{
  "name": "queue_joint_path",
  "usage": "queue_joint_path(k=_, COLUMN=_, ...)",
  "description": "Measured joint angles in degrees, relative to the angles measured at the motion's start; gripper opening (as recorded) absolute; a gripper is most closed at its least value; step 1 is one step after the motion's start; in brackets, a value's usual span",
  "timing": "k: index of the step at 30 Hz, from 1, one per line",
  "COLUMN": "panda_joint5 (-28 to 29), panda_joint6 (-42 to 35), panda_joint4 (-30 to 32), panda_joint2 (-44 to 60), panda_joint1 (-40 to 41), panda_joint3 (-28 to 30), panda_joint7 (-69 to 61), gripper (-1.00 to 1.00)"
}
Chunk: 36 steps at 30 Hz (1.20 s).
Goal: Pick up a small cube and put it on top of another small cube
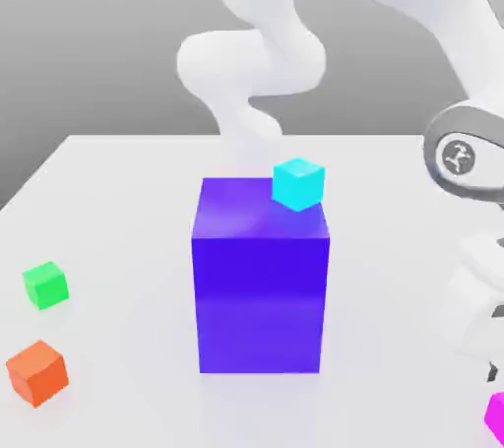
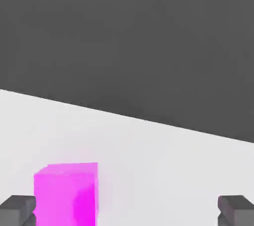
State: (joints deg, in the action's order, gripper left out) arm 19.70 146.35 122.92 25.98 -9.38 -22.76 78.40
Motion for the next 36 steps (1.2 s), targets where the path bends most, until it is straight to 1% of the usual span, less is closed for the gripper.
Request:
queue_joint_path(k=4, panda_joint5=3.5, panda_joint6=5.4, panda_joint4=-2.0, panda_joint2=8.2, panda_joint1=-3.4, panda_joint3=3.4, panda_joint7=2.9, gripper=0.00)
queue_joint_path(k=5, panda_joint5=4.1, panda_joint6=6.3, panda_joint4=-2.3, panda_joint2=9.5, panda_joint1=-4.0, panda_joint3=4.1, panda_joint7=3.4, gripper=-1.00)
queue_joint_path(k=11, panda_joint5=4.3, panda_joint6=6.8, panda_joint4=-2.5, panda_joint2=10.1, panda_joint1=-4.2, panda_joint3=4.4, panda_joint7=3.5, gripper=-1.00)
queue_joint_path(k=15, panda_joint5=0.8, panda_joint6=2.5, panda_joint4=-0.8, panda_joint2=4.0, panda_joint1=-1.8, panda_joint3=1.2, panda_joint7=1.1, gripper=-1.00)
queue_joint_path(k=17, panda_joint5=-0.6, panda_joint6=1.2, panda_joint4=1.2, panda_joint2=1.0, panda_joint1=1.6, panda_joint3=1.7, panda_joint7=-1.3, gripper=-1.00)
queue_joint_path(k=27, panda_joint5=-5.2, panda_joint6=2.7, panda_joint4=13.3, panda_joint2=-9.5, panda_joint1=19.1, panda_joint3=10.8, panda_joint7=-12.5, gripper=-1.00)
queue_joint_path(k=33, panda_joint5=-9.5, panda_joint6=4.9, panda_joint4=22.6, panda_joint2=-17.8, panda_joint1=30.3, panda_joint3=18.4, panda_joint7=-20.8, gripper=-1.00)
queue_joint_path(k=35, panda_joint5=-11.2, panda_joint6=5.7, panda_joint4=26.1, panda_joint2=-21.0, panda_joint1=35.5, panda_joint3=21.9, panda_joint7=-24.3, gripper=-1.00)
queue_joint_path(k=36, panda_joint5=-12.2, panda_joint6=6.1, panda_joint4=27.9, panda_joint2=-22.8, panda_joint1=40.4, panda_joint3=24.0, panda_joint7=-26.4, gripper=-1.00)
